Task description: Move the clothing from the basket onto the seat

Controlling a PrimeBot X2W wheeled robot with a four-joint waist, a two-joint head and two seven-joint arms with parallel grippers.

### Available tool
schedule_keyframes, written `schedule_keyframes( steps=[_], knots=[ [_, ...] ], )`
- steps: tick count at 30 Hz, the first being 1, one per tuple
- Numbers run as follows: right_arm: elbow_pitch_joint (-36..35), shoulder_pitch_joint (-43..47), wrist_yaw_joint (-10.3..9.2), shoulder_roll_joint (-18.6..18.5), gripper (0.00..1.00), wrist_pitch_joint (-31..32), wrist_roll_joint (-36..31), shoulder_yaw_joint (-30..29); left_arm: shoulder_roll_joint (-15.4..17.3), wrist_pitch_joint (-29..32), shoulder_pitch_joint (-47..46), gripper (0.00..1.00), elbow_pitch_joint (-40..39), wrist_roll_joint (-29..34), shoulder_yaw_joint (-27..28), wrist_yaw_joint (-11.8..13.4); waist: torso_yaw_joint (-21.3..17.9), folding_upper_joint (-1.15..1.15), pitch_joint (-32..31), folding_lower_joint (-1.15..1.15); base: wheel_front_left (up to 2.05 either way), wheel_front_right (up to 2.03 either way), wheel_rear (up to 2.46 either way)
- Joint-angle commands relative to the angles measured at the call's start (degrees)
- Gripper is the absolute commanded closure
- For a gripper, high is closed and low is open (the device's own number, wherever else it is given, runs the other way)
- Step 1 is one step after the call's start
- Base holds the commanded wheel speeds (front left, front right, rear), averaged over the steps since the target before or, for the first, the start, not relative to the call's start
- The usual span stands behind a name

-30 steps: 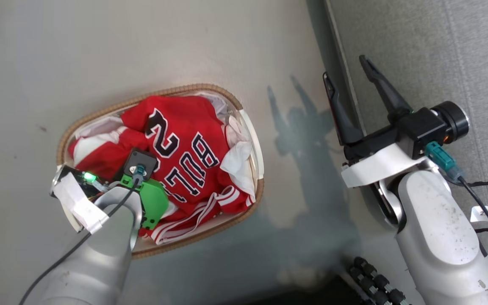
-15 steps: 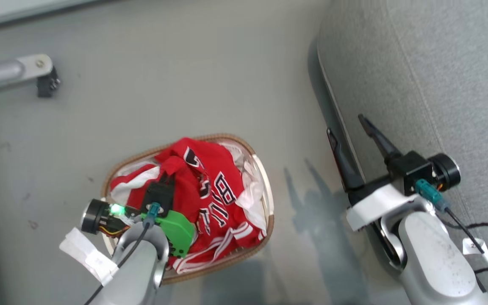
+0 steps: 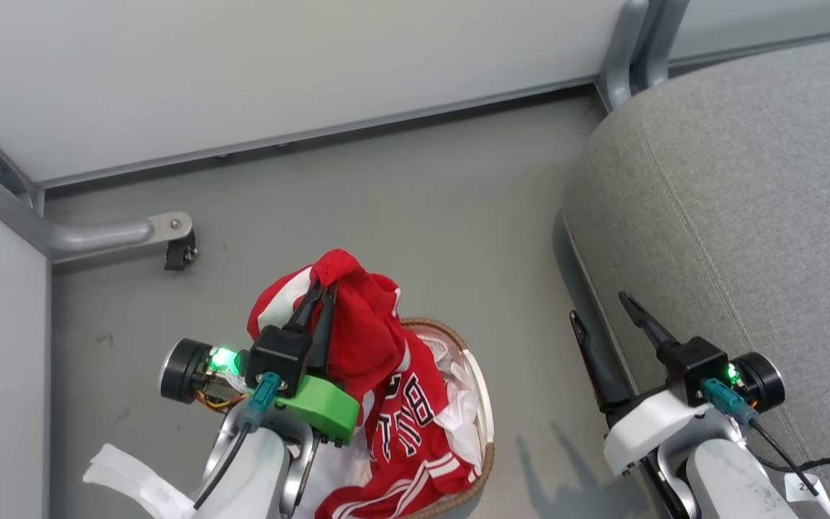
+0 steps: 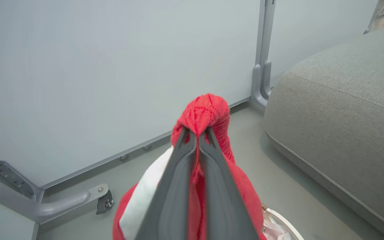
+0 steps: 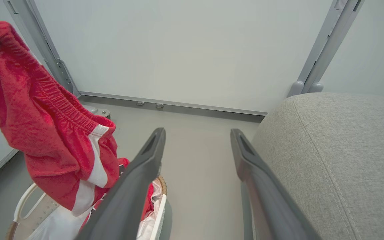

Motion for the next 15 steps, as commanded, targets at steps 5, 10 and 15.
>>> schedule_keyframes(
  steps=[5, 10, 15],
  knots=[
    [0.8, 3.5, -0.06, 0.0, 0.00, -0.3, 0.0, 0.4, 0.0, -0.1, 2.5, 1.00, -6.0, -1.4, 1.3, -0.7, 2.0, 0.00, -8.7, 0.00, 0.00, 0.00, 0.00],
    [1.2, 5.3, -0.06, 0.1, 0.00, -0.3, -0.3, 0.9, -0.1, 0.0, 1.6, 1.00, -9.9, -1.2, 1.4, -1.6, 1.7, 0.00, -10.0, 0.00, 0.00, 0.00, 0.00],
    [1.7, 6.3, -0.06, 0.4, 0.00, -0.3, -0.3, 2.1, -0.1, 0.0, 0.4, 1.00, -12.3, -2.1, 1.6, -2.0, 1.4, 0.00, -10.6, 0.00, 0.00, 0.00, 0.00]
  ],
)
